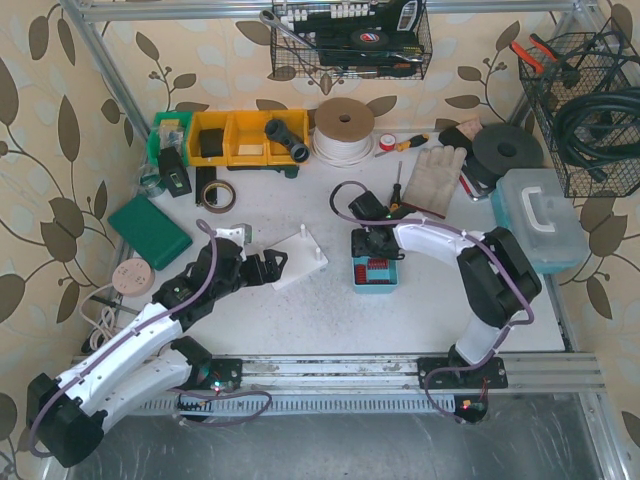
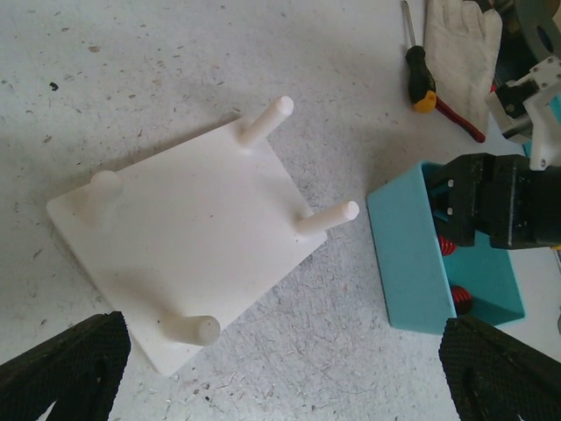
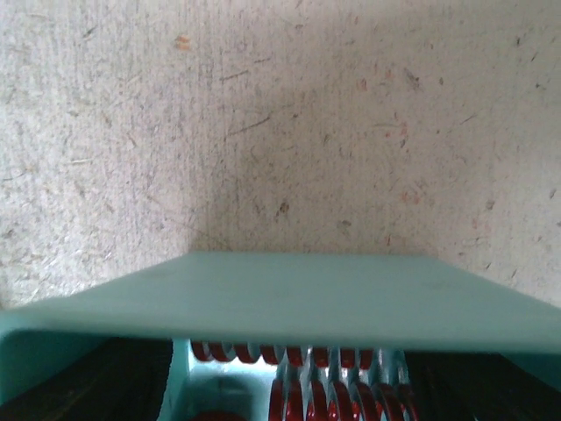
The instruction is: Install the large spring
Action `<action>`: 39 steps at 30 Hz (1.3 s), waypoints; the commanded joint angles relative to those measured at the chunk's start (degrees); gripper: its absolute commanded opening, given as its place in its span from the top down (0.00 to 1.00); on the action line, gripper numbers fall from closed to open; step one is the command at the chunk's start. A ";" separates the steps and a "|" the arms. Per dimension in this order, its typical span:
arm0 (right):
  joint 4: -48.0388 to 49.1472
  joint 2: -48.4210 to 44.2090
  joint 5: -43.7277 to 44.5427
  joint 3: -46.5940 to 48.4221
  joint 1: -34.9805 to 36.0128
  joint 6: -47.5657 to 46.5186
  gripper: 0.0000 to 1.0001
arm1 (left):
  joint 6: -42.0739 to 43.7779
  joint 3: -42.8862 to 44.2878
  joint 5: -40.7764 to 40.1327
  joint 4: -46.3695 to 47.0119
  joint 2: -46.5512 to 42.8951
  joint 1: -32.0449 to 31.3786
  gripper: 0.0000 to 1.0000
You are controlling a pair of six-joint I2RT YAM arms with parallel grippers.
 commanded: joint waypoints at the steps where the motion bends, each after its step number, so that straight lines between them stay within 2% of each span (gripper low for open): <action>1: -0.81 4.09 3.49 1.88 1.00 1.46 0.28 | 0.93 -0.44 2.38 2.79 -0.14 0.90 0.02; 18: -1.51 5.08 5.90 0.50 2.56 2.89 0.43 | -0.53 -2.04 0.61 2.48 -3.14 1.24 0.01; 26: -1.40 6.12 4.25 1.39 2.67 1.82 0.42 | -1.59 -2.72 -0.33 1.28 -5.20 1.22 0.02; 29: -1.59 5.71 4.18 1.48 2.64 1.60 0.44 | -2.06 -3.08 -0.88 0.66 -6.32 1.20 0.02; 32: -1.92 4.75 4.11 1.28 2.68 0.54 0.52 | -2.54 -3.43 -1.25 0.19 -7.31 1.25 0.01; 33: -2.50 3.96 4.14 1.51 2.63 -0.80 0.62 | -2.78 -3.62 -1.41 -0.16 -7.73 1.18 0.02; 34: -2.79 3.51 4.21 1.62 2.63 -1.46 0.67 | -2.92 -3.67 -1.47 -0.23 -7.85 1.20 0.02; 39: -4.02 -1.39 4.32 1.19 2.84 -5.75 0.78 | -3.28 -3.54 -0.52 -0.45 -7.56 1.22 0.01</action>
